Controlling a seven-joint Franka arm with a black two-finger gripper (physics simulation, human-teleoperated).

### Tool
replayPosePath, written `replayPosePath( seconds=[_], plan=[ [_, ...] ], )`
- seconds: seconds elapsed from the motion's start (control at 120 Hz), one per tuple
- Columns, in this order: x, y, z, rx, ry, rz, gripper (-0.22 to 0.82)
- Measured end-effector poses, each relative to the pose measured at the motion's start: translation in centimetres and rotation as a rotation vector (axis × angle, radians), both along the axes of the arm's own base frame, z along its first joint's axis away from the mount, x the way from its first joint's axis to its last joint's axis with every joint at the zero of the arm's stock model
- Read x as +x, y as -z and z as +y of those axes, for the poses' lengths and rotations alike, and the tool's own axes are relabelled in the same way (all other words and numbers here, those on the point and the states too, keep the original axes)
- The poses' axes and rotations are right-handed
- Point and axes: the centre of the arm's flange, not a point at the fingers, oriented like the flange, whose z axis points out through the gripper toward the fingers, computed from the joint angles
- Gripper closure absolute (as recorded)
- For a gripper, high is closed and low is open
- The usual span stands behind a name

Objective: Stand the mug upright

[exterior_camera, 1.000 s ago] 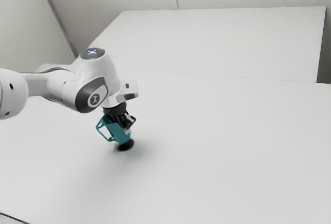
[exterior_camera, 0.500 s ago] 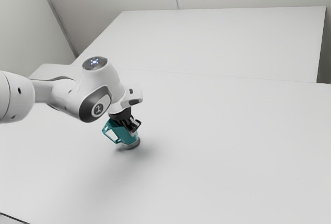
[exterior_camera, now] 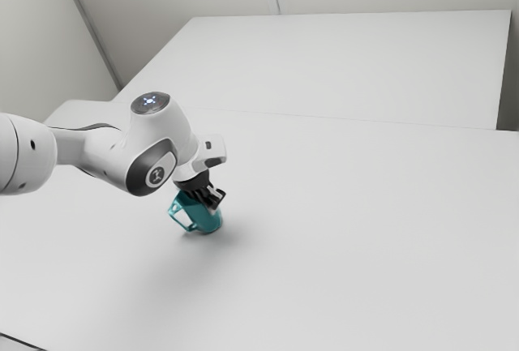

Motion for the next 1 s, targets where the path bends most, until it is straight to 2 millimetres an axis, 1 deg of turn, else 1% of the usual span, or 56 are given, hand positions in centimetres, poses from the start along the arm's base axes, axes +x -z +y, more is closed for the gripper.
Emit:
replayPosePath(
  seconds=[0.292,0.592,0.808,1.0],
  plan=[
    [0.1,-0.3,0.1,-0.002,0.001,-0.006,0.54],
    [0.0,-1.4,0.1,-0.003,0.004,-0.021,0.39],
    [-0.3,-3.1,-0.3,-0.006,0.014,-0.046,0.28],
    [-0.8,-5.6,-0.5,-0.01,0.018,-0.079,0.23]
  ],
)
